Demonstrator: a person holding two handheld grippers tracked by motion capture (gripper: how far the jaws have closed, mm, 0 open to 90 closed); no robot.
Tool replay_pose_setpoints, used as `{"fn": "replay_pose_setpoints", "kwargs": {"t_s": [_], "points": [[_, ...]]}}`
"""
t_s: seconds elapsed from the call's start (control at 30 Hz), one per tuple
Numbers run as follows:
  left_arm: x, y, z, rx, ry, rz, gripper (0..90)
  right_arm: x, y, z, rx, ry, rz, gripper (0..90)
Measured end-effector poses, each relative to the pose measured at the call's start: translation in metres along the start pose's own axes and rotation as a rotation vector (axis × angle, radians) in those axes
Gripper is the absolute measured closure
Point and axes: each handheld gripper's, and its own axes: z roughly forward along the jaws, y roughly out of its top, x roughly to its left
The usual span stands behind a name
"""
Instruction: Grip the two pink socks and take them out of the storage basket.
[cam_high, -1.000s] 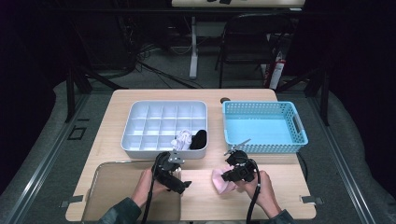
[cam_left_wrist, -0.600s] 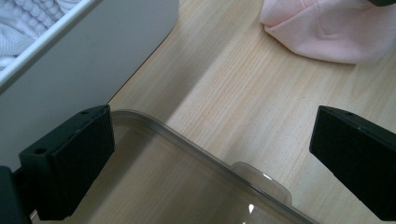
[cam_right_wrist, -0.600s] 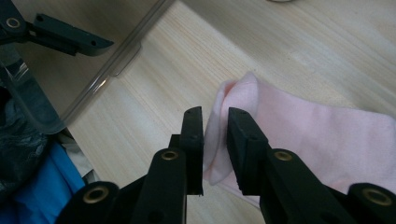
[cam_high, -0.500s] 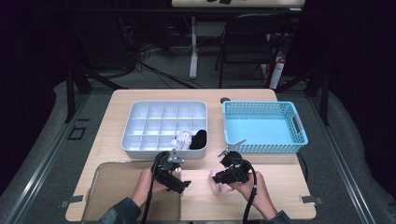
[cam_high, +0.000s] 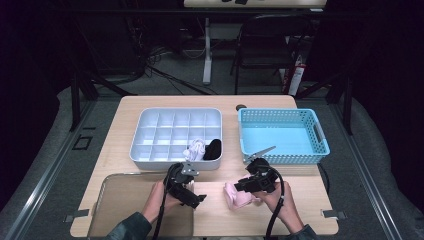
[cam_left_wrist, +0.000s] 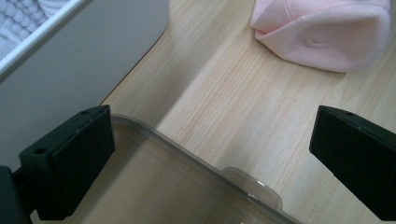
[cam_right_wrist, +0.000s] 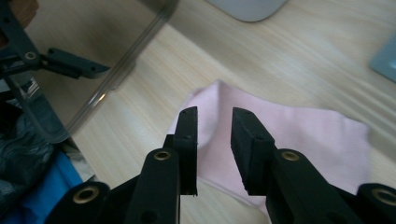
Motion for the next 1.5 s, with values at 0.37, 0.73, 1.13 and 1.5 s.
{"fn": "replay_pose_setpoints", "kwargs": {"t_s": [0.37, 0.73, 1.13, 1.5], "points": [[-0.018, 0.011, 0.009, -0.007, -0.037, 0.013, 0.2, -0.056, -0.024, -0.006, 0.013, -0.147, 0.156, 69.4], [-0.037, 0.022, 0.022, 0.006, -0.075, 0.02, 0.9, -0.06, -0.032, 0.01, 0.104, -0.133, 0.166, 73.6], [-0.043, 0.024, 0.017, -0.048, -0.037, 0.005, 9.4, -0.041, -0.038, 0.014, 0.113, -0.14, 0.165, 75.0], [-0.043, 0.025, 0.02, -0.025, 0.042, -0.028, 17.0, -0.035, -0.039, 0.016, 0.114, -0.12, 0.147, 75.1]]}}
